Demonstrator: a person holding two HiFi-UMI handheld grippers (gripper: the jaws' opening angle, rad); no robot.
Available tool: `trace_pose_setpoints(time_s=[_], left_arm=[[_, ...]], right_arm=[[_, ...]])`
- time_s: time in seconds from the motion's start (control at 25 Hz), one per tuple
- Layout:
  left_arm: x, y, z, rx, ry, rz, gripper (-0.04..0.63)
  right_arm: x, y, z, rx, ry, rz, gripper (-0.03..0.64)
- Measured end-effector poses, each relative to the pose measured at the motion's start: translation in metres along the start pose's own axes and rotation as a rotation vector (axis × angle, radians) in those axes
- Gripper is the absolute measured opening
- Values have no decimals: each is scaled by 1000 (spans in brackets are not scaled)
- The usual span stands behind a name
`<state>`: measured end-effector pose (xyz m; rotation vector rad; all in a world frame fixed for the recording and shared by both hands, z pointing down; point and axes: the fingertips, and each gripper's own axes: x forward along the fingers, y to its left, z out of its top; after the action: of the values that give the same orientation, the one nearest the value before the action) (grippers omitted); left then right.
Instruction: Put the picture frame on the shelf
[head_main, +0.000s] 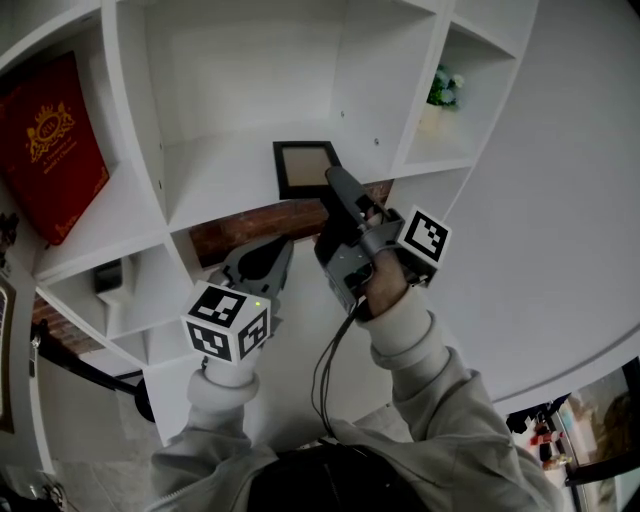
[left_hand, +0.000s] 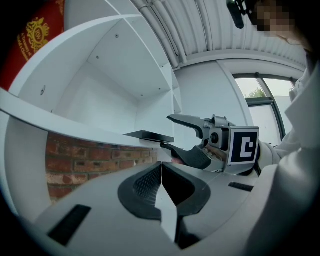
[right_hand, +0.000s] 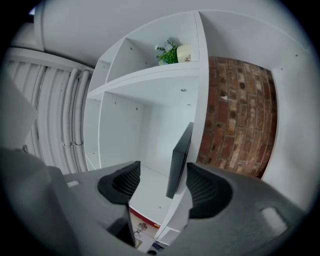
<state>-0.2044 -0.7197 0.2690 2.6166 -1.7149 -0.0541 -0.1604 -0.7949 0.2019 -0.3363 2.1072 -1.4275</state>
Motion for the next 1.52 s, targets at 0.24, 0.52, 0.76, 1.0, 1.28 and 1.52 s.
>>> trace_pose_setpoints(time_s=[0.24, 0.52, 0.76, 1.0, 1.28, 1.52], left_arm=[[-14, -19, -4, -2, -3, -15, 5], [-31, -60, -36, -23, -5, -43, 5], [-59, -106, -69, -74, 0, -62, 5], [-98, -140, -93, -121, 4, -34, 5], [-135, -162, -110, -150, 22, -3, 5], [-150, -168, -112, -141, 32, 16, 5]], right_arm=[[-38, -6, -21, -95, 21, -23, 299], [-108, 0, -66, -505, 93, -8, 162], [-175, -18, -101, -767, 84, -137, -2], [-225, -29, -133, -774, 63, -219, -3], [-253, -22, -164, -763, 70, -227, -3], [-261, -12, -176, -766, 76, -208, -3]])
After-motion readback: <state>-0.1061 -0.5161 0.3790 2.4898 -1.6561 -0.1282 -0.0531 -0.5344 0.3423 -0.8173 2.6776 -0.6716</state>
